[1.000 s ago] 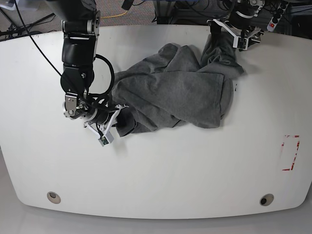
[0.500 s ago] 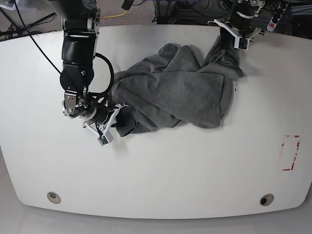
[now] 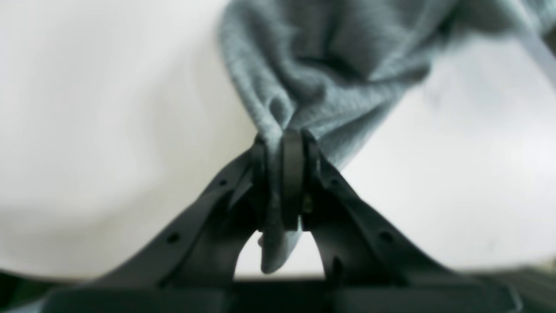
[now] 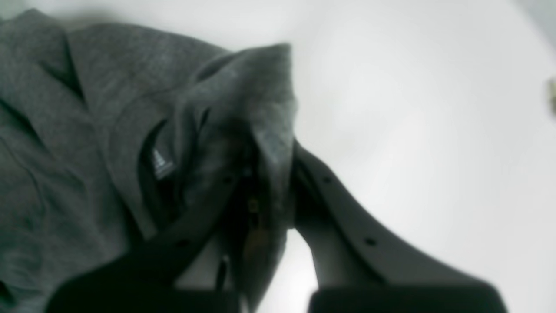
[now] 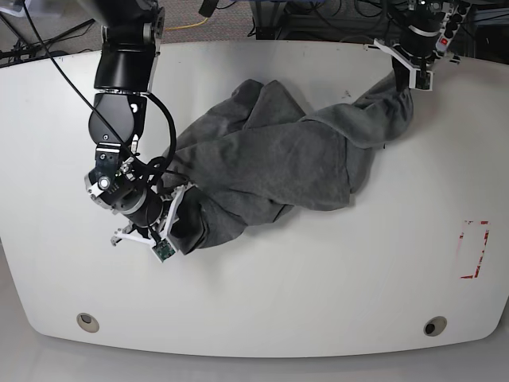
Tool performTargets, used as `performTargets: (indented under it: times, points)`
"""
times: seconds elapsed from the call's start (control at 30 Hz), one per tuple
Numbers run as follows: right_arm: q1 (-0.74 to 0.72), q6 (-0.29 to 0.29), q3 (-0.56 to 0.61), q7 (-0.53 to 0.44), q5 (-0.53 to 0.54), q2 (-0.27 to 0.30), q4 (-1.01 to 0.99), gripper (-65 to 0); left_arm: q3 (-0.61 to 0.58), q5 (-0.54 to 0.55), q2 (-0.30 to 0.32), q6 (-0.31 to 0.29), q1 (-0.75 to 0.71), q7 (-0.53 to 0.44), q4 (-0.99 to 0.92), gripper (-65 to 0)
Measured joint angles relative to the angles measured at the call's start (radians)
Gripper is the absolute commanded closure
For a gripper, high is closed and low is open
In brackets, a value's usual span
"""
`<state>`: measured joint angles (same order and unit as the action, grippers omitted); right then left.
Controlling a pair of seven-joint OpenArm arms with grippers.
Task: Fold the T-shirt properly
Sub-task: 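Lift the shirt with both grippers and pull the grippers apart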
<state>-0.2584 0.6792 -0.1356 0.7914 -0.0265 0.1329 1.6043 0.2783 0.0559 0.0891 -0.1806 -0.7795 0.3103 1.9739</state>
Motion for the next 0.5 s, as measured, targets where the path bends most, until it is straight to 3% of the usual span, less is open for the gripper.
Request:
performTargets:
  times: [0.3,0.5]
  points:
    - [-0.135,0.002,0.0,0.004,-0.106,0.0,0.111,0.0,0.088,0.0,0.074,-0.007,0.099,0.0,0.023,0.0]
    - [-0.257,0.005,0.003,0.013,-0.137,0.004,0.114,0.0,0.163,0.003,0.119,-0.011,0.252,0.011,0.019,0.0]
